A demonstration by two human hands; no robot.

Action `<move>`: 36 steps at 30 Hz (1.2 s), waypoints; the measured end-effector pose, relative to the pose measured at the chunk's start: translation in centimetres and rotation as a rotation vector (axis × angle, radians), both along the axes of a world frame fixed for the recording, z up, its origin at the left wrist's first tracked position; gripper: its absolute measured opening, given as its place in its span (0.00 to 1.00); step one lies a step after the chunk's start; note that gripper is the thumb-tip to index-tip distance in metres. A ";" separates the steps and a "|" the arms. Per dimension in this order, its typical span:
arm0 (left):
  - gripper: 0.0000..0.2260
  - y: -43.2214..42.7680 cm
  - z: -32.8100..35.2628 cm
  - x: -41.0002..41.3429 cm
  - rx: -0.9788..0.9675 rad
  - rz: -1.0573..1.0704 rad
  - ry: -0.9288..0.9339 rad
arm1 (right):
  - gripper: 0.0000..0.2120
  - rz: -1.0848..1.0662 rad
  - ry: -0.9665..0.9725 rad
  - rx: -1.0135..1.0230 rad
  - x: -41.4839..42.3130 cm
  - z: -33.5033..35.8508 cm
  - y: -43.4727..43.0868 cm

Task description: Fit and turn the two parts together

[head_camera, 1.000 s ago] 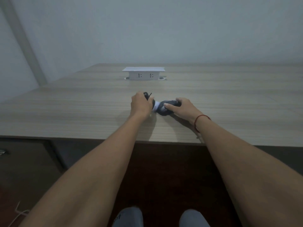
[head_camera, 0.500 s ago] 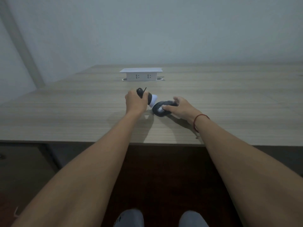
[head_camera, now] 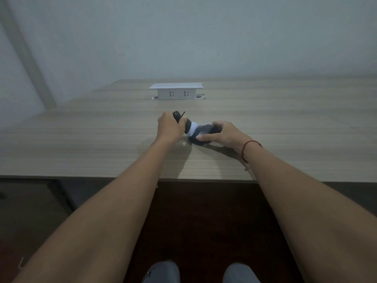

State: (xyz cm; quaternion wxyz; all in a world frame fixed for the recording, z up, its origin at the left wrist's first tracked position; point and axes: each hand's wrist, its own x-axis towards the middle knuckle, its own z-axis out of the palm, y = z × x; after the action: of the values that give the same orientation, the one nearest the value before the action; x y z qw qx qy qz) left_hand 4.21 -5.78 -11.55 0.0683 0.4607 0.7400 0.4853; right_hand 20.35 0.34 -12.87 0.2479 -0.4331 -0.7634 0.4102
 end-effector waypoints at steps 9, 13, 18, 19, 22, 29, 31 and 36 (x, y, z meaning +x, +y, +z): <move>0.15 0.0 -1.0 0.4 0.069 0.054 -0.055 | 0.18 -0.007 0.024 0.001 -0.1 0.1 0.0; 0.16 0.1 -1.5 0.3 0.071 0.060 -0.008 | 0.29 -0.052 -0.023 0.079 -1.2 -0.9 -0.5; 0.15 -0.2 -0.4 1.1 0.213 0.036 -0.039 | 0.37 -0.137 -0.191 0.315 -1.6 -1.3 -1.5; 0.15 -0.2 -0.4 1.2 0.221 0.028 -0.037 | 0.36 -0.128 -0.184 0.313 -1.6 -1.2 -1.5; 0.15 -0.2 -0.7 1.3 0.229 -0.008 -0.029 | 0.35 -0.107 -0.190 0.318 -1.5 -1.3 -1.5; 0.17 0.3 0.1 1.4 0.016 -0.119 0.147 | 0.29 -0.099 -0.205 0.318 -1.7 -1.3 -1.3; 0.18 0.6 0.6 1.1 -0.101 -0.097 0.213 | 0.32 -0.100 -0.217 0.327 -1.7 -1.4 -1.3; 0.17 0.5 1.4 0.8 -0.087 -0.087 0.229 | 0.38 -0.109 -0.203 0.302 -1.7 -1.8 -1.0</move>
State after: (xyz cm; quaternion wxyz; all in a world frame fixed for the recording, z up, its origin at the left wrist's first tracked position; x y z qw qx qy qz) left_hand 4.99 -5.27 -10.17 0.0244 0.5413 0.7426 0.3936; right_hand 18.62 -0.65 -14.62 0.2538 -0.4708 -0.8128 0.2310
